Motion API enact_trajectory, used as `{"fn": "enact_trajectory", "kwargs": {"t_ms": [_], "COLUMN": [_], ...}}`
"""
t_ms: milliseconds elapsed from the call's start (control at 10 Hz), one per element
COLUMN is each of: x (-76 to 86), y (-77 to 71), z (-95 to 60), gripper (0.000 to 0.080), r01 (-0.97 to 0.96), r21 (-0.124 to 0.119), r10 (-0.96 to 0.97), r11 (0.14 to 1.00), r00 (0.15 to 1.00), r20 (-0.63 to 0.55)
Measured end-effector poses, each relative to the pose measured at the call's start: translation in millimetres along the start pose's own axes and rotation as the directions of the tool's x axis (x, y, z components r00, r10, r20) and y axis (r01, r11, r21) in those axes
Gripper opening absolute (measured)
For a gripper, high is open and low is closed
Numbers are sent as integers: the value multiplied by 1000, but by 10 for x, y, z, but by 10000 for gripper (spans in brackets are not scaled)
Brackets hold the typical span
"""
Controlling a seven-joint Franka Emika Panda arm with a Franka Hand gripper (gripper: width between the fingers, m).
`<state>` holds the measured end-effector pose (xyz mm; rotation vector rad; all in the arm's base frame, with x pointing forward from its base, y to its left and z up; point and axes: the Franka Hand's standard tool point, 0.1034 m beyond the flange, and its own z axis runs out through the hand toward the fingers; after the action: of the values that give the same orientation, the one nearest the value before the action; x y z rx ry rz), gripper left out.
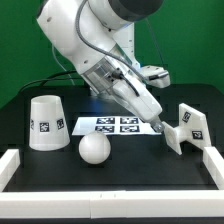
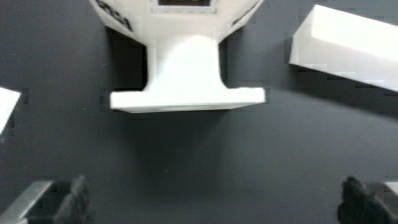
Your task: Assemble lamp
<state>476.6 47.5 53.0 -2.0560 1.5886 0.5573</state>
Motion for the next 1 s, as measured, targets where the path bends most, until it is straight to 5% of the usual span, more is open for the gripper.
{"fn": "enact_trajectory", "kwargs": {"t_ms": [500, 1000], "x": [34, -108], "y": [17, 22], "z": [53, 142], "gripper": [699, 699], "r01": [77, 84], "r21": [-13, -42], "r10": [-76, -59], "r11": [997, 996], "r00": [996, 907], "r20": [37, 417]}}
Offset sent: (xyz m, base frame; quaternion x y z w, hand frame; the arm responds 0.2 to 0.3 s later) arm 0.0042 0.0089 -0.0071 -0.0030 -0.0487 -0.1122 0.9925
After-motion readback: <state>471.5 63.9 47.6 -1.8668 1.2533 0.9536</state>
